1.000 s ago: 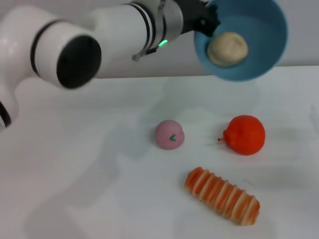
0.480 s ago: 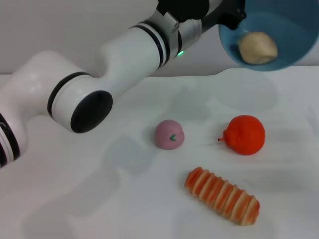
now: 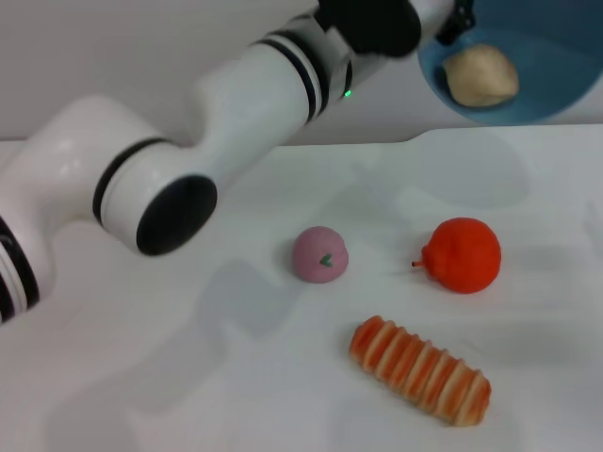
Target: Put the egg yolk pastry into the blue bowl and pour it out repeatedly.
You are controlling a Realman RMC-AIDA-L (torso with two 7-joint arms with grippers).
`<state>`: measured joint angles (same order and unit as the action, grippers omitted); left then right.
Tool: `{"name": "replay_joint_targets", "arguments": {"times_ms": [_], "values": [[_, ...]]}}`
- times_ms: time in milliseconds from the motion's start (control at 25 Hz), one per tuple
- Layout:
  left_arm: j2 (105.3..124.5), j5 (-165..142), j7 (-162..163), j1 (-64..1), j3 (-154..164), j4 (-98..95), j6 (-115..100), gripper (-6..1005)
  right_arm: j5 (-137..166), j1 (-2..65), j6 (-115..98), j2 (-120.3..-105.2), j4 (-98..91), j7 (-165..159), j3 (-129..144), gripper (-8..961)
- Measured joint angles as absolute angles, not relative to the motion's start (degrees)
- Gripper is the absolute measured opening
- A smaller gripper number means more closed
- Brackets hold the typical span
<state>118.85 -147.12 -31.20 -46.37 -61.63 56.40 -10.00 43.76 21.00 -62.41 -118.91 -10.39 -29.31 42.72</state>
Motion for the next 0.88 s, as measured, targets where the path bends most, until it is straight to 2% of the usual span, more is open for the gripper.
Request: {"name": "replay_joint_targets", "arguments": {"times_ms": [880], "values": [[118.71,-147.28,-38.14,-41.37,-50.43,53.93,-27.78,0,43.77,21.56,-62.4,-118.92,-10.37,-29.47,41.83,613]]}}
